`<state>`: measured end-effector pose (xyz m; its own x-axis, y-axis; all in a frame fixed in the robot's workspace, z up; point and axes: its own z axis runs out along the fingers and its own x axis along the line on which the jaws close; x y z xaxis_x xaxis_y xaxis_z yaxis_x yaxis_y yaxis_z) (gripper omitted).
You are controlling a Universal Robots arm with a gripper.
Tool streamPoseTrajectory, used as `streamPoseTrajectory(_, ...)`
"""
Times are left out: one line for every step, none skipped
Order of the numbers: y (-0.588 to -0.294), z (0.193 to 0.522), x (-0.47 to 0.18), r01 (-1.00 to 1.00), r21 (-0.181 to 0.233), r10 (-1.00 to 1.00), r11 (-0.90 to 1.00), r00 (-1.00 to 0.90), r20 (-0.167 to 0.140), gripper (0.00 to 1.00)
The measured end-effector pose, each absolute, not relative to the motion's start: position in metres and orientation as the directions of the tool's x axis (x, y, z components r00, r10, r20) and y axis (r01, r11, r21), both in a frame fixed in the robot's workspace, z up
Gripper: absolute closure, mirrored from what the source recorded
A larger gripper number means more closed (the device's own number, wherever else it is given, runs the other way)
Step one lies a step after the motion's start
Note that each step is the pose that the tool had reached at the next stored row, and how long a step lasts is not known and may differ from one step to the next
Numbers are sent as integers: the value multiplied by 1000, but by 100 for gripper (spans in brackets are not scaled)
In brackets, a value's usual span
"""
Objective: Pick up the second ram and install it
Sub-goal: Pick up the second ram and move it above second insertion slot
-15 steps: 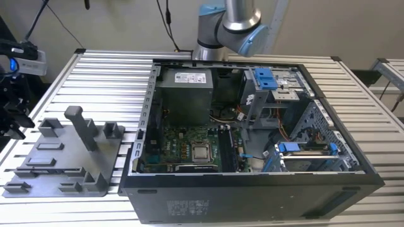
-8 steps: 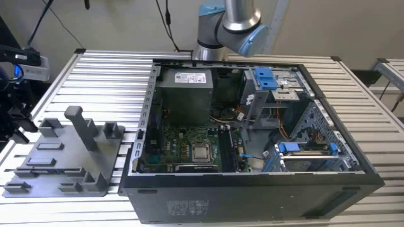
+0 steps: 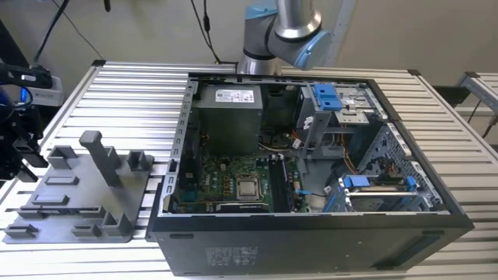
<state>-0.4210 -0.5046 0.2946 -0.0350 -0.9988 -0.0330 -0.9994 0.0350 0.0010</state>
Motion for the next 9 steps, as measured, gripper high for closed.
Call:
streamPoseTrajectory(-505, 293, -421, -999, 1, -999, 34, -34, -33, 64)
streamPoseTrajectory(-506, 291, -421, -999, 1, -999, 34, -34, -33, 64)
streamPoseTrajectory(-507, 290, -421, -999, 1, -999, 34, -34, -33, 64)
streamPoseTrajectory(-507, 288, -421, -999, 1, -999, 33, -33, -33, 64)
streamPoseTrajectory(-508, 287, -421, -999, 1, -999, 33, -33, -33, 64)
streamPoseTrajectory(-509, 285, -421, -999, 1, -999, 32, -32, -33, 64)
streamPoseTrajectory(-509, 283, -421, -999, 1, -999, 32, -32, -33, 64)
streamPoseTrajectory(-510, 282, -421, -1000, 1, -999, 31, -31, -33, 64)
streamPoseTrajectory(-510, 280, -421, -1000, 1, -999, 30, -30, -33, 64)
